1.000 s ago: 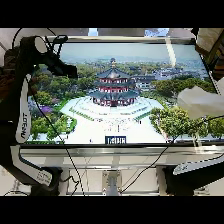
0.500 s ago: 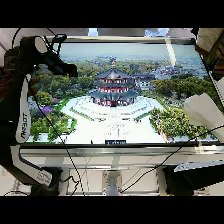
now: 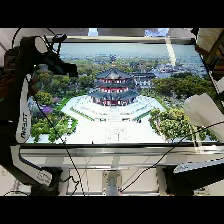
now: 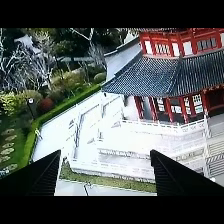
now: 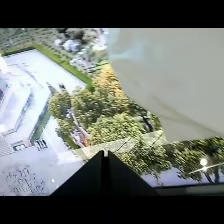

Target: Fold the shirts.

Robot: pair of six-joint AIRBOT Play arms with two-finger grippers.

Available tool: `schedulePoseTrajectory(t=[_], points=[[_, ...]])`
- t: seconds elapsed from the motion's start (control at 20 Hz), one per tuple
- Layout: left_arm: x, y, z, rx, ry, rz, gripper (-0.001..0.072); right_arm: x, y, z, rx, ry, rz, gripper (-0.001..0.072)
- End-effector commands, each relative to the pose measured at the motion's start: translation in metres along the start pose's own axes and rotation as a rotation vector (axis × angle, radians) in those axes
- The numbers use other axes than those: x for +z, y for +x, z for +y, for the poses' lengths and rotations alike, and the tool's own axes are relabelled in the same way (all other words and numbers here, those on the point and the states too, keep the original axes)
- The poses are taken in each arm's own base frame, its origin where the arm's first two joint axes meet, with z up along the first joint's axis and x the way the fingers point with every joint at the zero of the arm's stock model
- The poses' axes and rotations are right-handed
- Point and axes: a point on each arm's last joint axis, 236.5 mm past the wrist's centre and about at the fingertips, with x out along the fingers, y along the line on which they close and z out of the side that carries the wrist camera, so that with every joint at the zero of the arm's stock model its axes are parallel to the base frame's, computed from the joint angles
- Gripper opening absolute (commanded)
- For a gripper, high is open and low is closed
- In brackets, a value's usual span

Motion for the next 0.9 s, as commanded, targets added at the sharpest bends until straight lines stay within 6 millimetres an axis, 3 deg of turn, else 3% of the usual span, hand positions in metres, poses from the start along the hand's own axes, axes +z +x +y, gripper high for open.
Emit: schedulePoseTrajectory(t=[0.0,0.1,0.2,0.3,0.85], points=[[-0.001,0.0,0.0,0.0,-0.001,0.004,0.0633,0.011,0.035,0.068,0.026,-0.182,0.014,0.0022],[-0.001,0.0,0.0,0.0,0.0,0.004,0.0634,0.021,0.054,0.057,-0.207,-0.212,0.005,0.0023],[-0.001,0.0,0.0,0.0,0.0,0.004,0.0634,0.03,0.053,0.036,-0.444,-0.166,-0.025,0.0023],[-0.001,0.0,0.0,-0.001,-0.001,0.004,0.0634,0.033,0.051,0.032,-0.57,-0.194,-0.034,0.0024],[-0.001,0.0,0.0,-0.001,-0.001,0.004,0.0634,0.033,0.052,0.038,-0.611,-0.246,-0.025,0.0024]])
